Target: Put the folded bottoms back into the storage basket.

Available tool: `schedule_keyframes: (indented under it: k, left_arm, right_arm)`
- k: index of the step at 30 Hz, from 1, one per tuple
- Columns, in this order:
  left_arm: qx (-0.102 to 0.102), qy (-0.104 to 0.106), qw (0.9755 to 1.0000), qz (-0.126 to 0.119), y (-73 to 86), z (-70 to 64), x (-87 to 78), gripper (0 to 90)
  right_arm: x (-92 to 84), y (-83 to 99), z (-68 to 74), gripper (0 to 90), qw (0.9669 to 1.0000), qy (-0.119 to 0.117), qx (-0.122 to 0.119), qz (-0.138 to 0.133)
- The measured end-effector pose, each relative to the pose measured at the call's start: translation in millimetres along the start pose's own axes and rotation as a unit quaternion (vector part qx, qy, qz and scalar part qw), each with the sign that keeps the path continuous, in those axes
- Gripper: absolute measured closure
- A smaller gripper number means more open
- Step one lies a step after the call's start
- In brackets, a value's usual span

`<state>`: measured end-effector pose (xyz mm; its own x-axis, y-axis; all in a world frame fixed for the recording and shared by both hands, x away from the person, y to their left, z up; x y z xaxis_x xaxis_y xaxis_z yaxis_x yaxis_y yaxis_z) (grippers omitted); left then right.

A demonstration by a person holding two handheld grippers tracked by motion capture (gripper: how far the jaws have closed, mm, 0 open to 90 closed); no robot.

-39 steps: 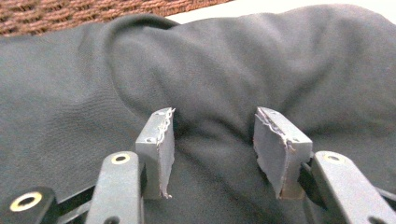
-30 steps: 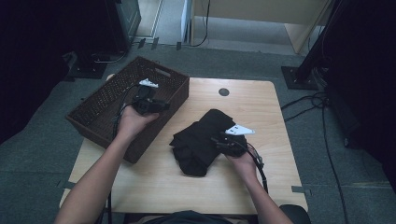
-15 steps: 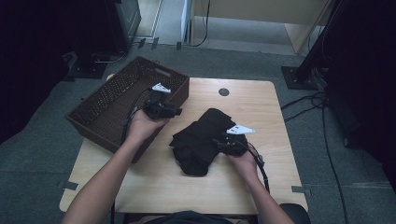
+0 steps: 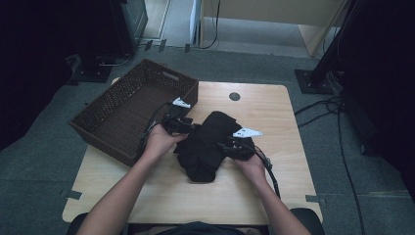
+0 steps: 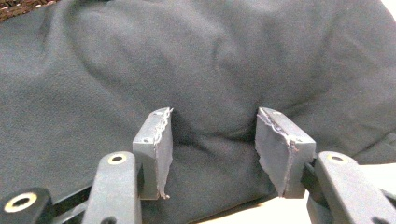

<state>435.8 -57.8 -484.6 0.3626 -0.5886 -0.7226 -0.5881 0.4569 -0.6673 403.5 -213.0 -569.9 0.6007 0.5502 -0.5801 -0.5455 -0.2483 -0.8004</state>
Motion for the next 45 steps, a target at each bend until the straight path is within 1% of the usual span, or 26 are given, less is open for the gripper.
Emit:
schedule_keyframes:
  k: [1,2,4,6,8,10,11,14,15,17,18,19,20,23,25,29,32,33,35,37,38,40,42,45]
  left_arm:
    - [0.0,0.0,1.0,0.0,0.0,0.0,0.0,54.3]
    - [-0.004,0.002,1.0,0.002,1.1,-1.3,4.5,54.3]
    - [-0.004,0.004,1.0,0.001,1.3,-2.0,6.5,54.3]
    - [-0.002,-0.001,1.0,0.008,4.0,-3.8,15.9,54.2]
    - [0.0,-0.003,0.9999,0.01,5.0,-3.6,18.2,53.9]
    - [0.0,-0.004,0.9998,0.019,8.5,-3.8,26.1,53.8]
    - [0.0,-0.004,0.9998,0.019,8.5,-3.8,26.1,53.7]
    - [-0.001,-0.006,0.9997,0.023,9.9,-4.3,35.2,52.8]
    - [-0.001,-0.006,0.9997,0.023,9.9,-4.3,35.2,52.4]
    - [-0.004,-0.006,0.9996,0.026,11.0,-3.3,42.0,51.9]
    - [-0.004,-0.006,0.9996,0.026,11.0,-3.3,42.0,51.4]
    - [-0.003,-0.007,0.9996,0.026,11.6,-2.7,45.5,50.6]
    - [-0.003,-0.007,0.9996,0.026,11.6,-2.7,45.5,49.4]
    - [0.001,-0.011,0.9996,0.027,12.3,-1.0,49.0,45.7]
    - [0.004,-0.009,0.9996,0.028,12.7,-0.2,50.2,43.4]
    - [0.007,-0.008,0.9992,0.039,13.4,2.3,54.6,36.7]
    - [0.008,-0.008,0.9991,0.041,13.4,3.5,58.1,31.9]
    - [0.01,-0.011,0.9989,0.044,13.8,4.7,58.8,29.3]
    - [0.011,-0.01,0.9988,0.048,14.2,5.0,61.0,25.0]
    - [0.008,-0.002,0.9988,0.048,14.6,4.3,63.3,22.8]
    - [0.008,-0.002,0.9988,0.048,14.6,4.3,63.3,22.4]
    - [0.009,0.009,0.9987,0.05,15.4,2.3,66.0,21.7]
    - [0.008,0.016,0.9986,0.051,15.8,0.2,67.8,21.0]
    - [0.012,0.018,0.9982,0.055,16.7,-2.1,69.6,18.9]
  right_arm:
    - [0.0,0.0,0.0,46.7,1.0,0.0,0.0,0.0]
    - [0.7,-0.5,0.5,46.7,1.0,-0.001,-0.001,0.0]
    - [1.3,-0.8,0.6,46.7,1.0,-0.002,-0.003,0.0]
    - [1.8,-1.0,0.9,46.7,1.0,-0.002,-0.004,-0.001]
    - [1.9,-0.9,1.5,46.7,1.0,-0.001,-0.002,-0.001]
    - [2.0,-1.0,1.3,46.6,1.0,0.001,-0.004,-0.002]
    - [2.0,-0.9,1.7,46.6,1.0,0.001,-0.003,-0.002]
    - [1.9,-0.9,1.8,46.6,1.0,0.001,-0.002,-0.002]
    - [2.0,-1.0,1.8,46.5,1.0,0.002,-0.003,-0.002]
    - [1.8,-1.2,2.1,46.5,1.0,0.002,-0.004,-0.003]
    - [1.8,-1.2,2.1,46.5,1.0,0.002,-0.004,-0.003]
    - [0.9,-1.4,2.7,46.3,1.0,0.006,-0.007,-0.002]
    - [0.9,-1.4,2.7,46.3,1.0,0.006,-0.007,-0.002]
    - [-3.6,2.2,9.0,43.7,0.9999,0.0,-0.012,0.011]
    - [-6.9,4.3,12.9,43.3,0.9999,-0.004,-0.009,0.014]
    - [-7.6,10.9,19.6,42.3,0.9997,-0.009,-0.017,0.018]
    - [-7.0,12.7,21.0,42.2,0.9995,-0.006,-0.025,0.02]
    - [-6.6,13.1,21.2,42.2,0.9995,-0.007,-0.022,0.021]
    - [-3.9,13.9,19.8,42.2,0.9995,-0.008,-0.022,0.021]
    - [-1.9,13.1,19.3,42.3,0.9995,-0.005,-0.024,0.019]
    - [-1.5,13.1,19.4,42.3,0.9994,-0.005,-0.027,0.021]
    - [-0.9,12.9,19.6,42.3,0.9993,-0.002,-0.03,0.021]
    - [-0.8,13.1,19.7,42.3,0.9993,-0.002,-0.031,0.022]
    - [-0.7,13.2,19.6,42.4,0.9992,-0.002,-0.032,0.023]
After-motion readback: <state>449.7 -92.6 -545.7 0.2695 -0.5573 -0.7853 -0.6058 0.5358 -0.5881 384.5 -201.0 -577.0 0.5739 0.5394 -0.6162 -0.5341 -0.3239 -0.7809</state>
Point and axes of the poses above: each handheld gripper's, and its own axes: x roughly forward along the jaws, y roughly out of its underside, z roughly to its left, the point moved 9 cm from there along x, roughly forward along the jaws
